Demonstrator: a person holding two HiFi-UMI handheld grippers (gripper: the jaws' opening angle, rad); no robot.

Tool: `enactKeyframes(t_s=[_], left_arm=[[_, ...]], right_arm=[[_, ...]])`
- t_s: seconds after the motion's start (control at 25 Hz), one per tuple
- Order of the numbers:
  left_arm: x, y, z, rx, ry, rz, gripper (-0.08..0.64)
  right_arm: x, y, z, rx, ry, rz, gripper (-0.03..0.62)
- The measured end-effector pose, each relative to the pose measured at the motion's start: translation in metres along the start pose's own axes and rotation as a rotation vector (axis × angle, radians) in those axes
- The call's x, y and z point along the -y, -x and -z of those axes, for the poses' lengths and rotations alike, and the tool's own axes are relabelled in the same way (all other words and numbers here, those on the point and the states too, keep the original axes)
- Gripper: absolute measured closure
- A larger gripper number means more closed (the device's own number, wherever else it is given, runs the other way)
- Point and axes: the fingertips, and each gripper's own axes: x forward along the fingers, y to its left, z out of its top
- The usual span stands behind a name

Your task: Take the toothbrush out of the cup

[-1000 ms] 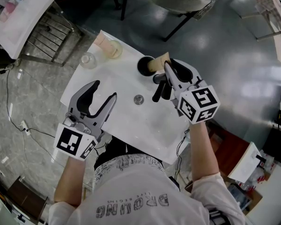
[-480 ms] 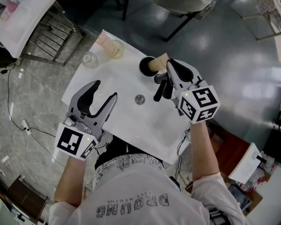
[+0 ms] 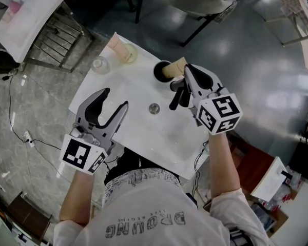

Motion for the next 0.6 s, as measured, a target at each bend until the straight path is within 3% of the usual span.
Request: enactKeyframes(t_s=[0.6], left_arm=[[0.007,0.015,-0.007,0.019,-0.019,0.005,0.318]], right_arm=[[-0.005,0.019,-0.02,0.05,0.007,0.022,0.581]])
